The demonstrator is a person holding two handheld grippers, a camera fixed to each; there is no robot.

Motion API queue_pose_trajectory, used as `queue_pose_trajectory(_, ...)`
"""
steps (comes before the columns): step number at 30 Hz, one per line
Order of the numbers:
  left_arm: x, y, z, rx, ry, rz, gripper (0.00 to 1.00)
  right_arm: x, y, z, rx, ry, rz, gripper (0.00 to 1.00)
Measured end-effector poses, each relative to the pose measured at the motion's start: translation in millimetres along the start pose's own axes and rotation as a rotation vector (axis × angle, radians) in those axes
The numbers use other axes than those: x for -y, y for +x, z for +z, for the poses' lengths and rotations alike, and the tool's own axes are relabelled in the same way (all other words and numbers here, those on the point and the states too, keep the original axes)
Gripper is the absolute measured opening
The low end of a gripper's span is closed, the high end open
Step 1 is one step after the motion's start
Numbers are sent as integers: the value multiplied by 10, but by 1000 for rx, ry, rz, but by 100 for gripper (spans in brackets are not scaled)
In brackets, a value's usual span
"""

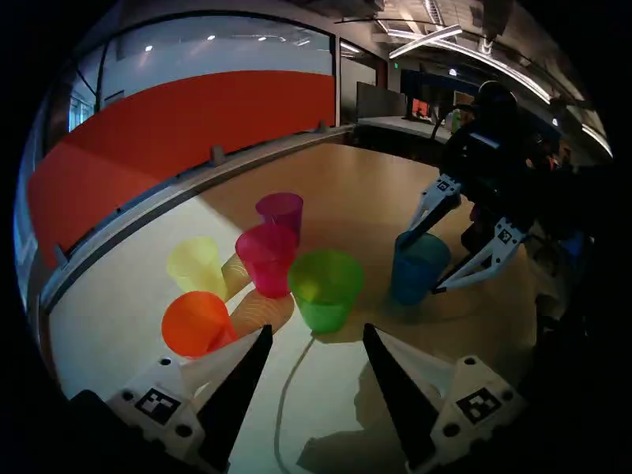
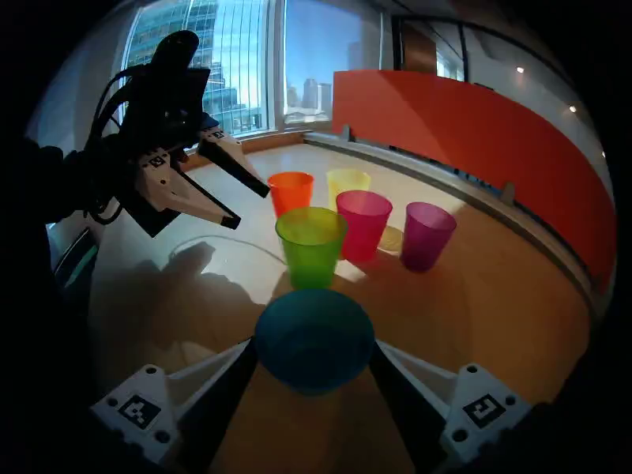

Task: Pour water

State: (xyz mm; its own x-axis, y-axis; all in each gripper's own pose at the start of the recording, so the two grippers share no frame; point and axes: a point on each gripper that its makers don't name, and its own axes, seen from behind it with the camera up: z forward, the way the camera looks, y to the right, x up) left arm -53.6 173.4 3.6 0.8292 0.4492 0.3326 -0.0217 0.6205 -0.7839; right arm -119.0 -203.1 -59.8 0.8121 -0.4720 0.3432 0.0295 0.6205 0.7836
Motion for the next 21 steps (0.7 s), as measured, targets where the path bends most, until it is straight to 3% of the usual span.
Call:
queue_pose_trajectory(5, 2, -7, 47, 6, -3, 5, 84, -33, 11, 43, -1, -5, -5, 99)
queue_pose_trajectory(10, -11, -25, 103, 12, -11, 4, 85, -39, 14, 64, -5, -9, -12, 90)
queue_pose_trajectory(21, -6, -49, 202, 36, -11, 7, 85, -94, 27, -3, -10, -21, -6, 90)
